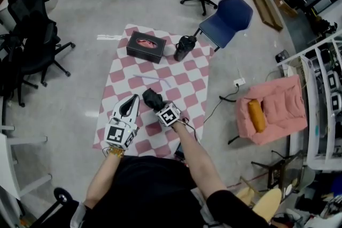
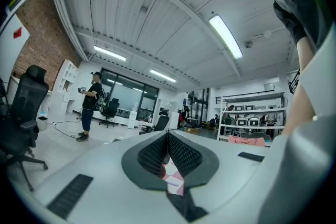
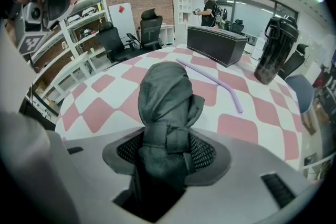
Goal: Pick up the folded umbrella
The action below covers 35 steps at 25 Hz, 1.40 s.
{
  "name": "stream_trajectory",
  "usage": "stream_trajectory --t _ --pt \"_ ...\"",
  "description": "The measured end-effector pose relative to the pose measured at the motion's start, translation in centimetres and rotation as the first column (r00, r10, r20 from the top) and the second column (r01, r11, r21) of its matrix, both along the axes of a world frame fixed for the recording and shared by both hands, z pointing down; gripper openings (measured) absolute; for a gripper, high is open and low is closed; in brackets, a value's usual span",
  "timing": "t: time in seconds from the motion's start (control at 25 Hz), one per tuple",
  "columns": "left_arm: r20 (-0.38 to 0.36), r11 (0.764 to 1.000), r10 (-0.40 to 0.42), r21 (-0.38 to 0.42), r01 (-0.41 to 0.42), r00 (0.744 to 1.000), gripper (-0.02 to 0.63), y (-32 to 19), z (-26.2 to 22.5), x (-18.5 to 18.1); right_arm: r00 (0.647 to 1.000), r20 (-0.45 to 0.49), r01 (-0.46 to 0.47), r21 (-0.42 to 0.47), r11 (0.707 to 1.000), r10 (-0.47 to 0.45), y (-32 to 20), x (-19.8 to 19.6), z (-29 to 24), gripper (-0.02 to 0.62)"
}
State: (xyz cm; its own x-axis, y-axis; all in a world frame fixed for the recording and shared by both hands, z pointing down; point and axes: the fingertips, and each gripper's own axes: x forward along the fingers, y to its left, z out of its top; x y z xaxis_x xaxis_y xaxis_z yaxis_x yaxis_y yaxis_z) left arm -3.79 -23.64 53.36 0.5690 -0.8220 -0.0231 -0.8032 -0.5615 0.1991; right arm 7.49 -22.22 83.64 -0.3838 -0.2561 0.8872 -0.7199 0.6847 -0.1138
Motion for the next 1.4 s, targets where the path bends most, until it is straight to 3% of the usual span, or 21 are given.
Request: stream_trajectory --t 0.4,0.76,1.4 --pt "-0.005 1.000 -0.001 -0.001 0.001 1.000 0.015 0.1 0.0 -0.3 0.999 -0.037 -0.023 0.009 1.000 0.024 0.0 0.4 -0.1 0.221" --pt "-0.007 1.000 0.004 0.001 -0.004 1.000 0.015 0.1 -0.3 -0.3 0.999 0.006 -0.035 -0.006 0.999 0.035 0.5 -0.3 -0.6 0.219" --pt "-0.004 1.000 0.017 -0.009 -0.017 1.000 0.014 0.6 -0.1 0.1 0.998 0.034 -0.060 0.047 0.997 0.058 -0.1 0.2 -2.4 0.219"
